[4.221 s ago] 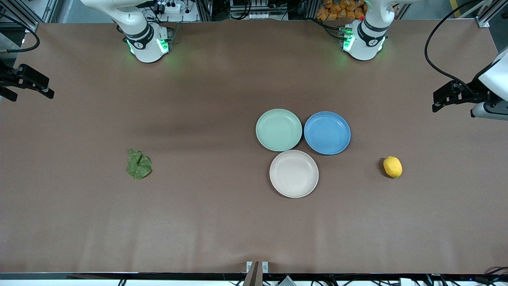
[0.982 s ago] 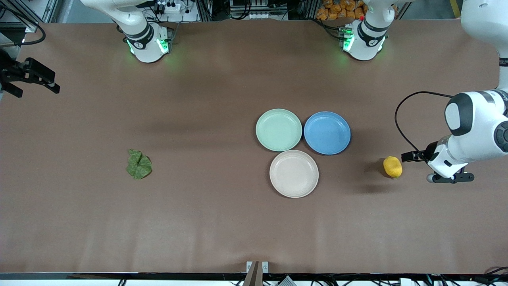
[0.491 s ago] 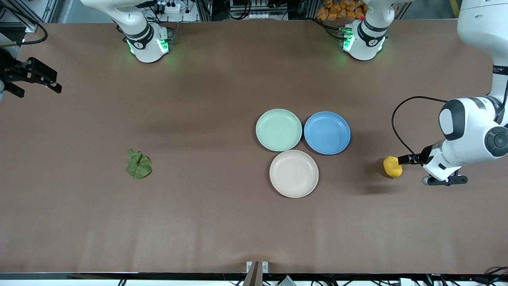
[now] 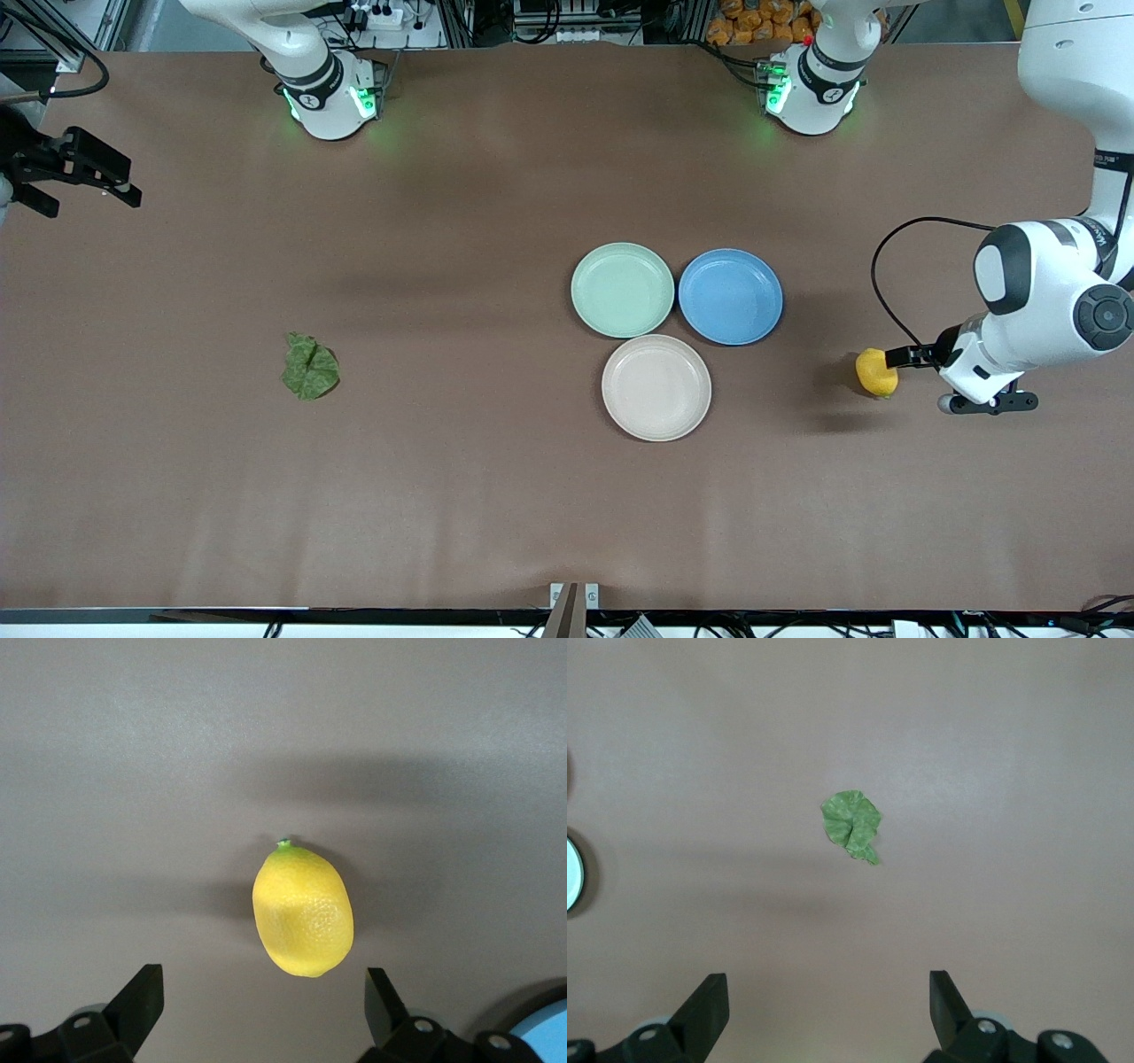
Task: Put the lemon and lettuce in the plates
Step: 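Close the left gripper on the lemon while the right gripper reaches the lettuce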
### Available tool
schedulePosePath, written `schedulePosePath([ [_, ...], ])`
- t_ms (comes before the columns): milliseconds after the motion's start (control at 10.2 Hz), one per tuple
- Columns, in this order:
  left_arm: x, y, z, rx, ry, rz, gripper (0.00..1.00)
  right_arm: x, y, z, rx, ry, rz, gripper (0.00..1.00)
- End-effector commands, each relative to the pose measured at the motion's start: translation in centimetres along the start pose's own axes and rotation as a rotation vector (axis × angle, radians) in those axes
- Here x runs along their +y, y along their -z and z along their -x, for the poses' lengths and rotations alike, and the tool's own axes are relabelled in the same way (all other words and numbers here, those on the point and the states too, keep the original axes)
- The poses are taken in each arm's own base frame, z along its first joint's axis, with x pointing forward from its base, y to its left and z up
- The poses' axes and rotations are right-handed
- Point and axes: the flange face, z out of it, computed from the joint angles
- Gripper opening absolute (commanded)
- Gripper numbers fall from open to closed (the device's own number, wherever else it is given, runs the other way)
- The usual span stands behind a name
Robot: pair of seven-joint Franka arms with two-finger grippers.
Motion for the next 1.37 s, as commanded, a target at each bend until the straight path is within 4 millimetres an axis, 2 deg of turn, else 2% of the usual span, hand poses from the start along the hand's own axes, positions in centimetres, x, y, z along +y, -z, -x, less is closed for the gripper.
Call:
schedulePosePath([
  [0,0.2,-0.4,0.1,0.009,0.028,-0.004,1.0,-0.1,0.8,0.7,0.005,-0.003,-0.021,1.0],
  [491,0.4,-0.8,0.3,0.006,0.032,-0.004,1.0,-0.2,0.6,0.5,0.005,0.001,-0.019,1.0],
  [982,0.7,-1.1,0.2,0.009,0.028,-0.005,1.0,0.3,1.1,1.2,-0.016,-0.01,-0.022,1.0],
  [1178,0.7,-1.2,0.2,0.009,0.033,-0.005,1.0,-0.5,1.6,1.6,-0.024,0.005,-0.026,1.0],
  [1276,0.8,-1.3,0.2,0.006,0.034,-0.005,1.0,-0.7,2.5,1.6,-0.008,0.014,-0.024,1.0],
])
